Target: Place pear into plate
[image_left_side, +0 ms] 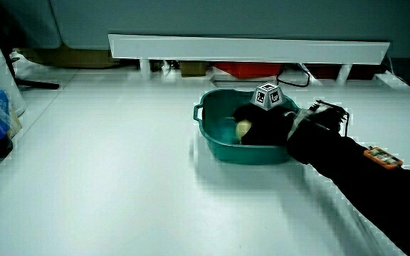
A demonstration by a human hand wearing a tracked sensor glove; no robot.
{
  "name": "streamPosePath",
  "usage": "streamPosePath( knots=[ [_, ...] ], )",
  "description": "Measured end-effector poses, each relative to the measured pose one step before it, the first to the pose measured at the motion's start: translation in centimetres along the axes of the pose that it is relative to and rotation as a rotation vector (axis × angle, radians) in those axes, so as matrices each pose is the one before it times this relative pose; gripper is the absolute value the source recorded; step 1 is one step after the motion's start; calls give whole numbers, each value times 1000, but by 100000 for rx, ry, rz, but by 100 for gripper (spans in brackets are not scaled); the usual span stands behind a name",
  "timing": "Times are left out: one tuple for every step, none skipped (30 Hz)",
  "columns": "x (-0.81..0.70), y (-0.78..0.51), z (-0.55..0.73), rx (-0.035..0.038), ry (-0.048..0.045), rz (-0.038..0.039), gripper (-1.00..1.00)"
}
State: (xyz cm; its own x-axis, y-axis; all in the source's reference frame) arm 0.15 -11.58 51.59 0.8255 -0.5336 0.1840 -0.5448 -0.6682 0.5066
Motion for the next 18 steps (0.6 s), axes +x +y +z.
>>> streamPosePath(
  knots=[
    [-42, -64, -30, -608, -573, 360, 0],
    [110, 138, -249, 381, -255, -1044, 0],
    [50, -5, -85, -584, 375, -160, 0],
    [-88, -184, 198, -360, 190, 783, 0],
    [-34, 64, -80, -793, -932, -310, -5],
    [-47, 123, -185, -499, -1024, -107, -11],
    [-138, -89, 116, 13, -939, -675, -16],
    [-89, 68, -73, -2309, -1762, -566, -21],
    [-26, 147, -186, -506, -1573, -973, -26],
    [-52, 114, -77, -1548, -843, -185, -32],
    [-30, 40, -27, -987, -702, -227, -37],
    [-25, -71, 56, -93, -987, -23, -42],
    [12, 49, -77, -930, 37, 190, -47],
    [1, 44, -37, -784, -847, -272, -53],
    [-4, -3, 40, -1029, 410, 1261, -58],
    [57, -6, 58, -574, -214, -179, -63],
    [148, 8, 47, 897, 417, -851, -68],
    [143, -269, 344, 1741, 1167, 92, -74]
  ],
)
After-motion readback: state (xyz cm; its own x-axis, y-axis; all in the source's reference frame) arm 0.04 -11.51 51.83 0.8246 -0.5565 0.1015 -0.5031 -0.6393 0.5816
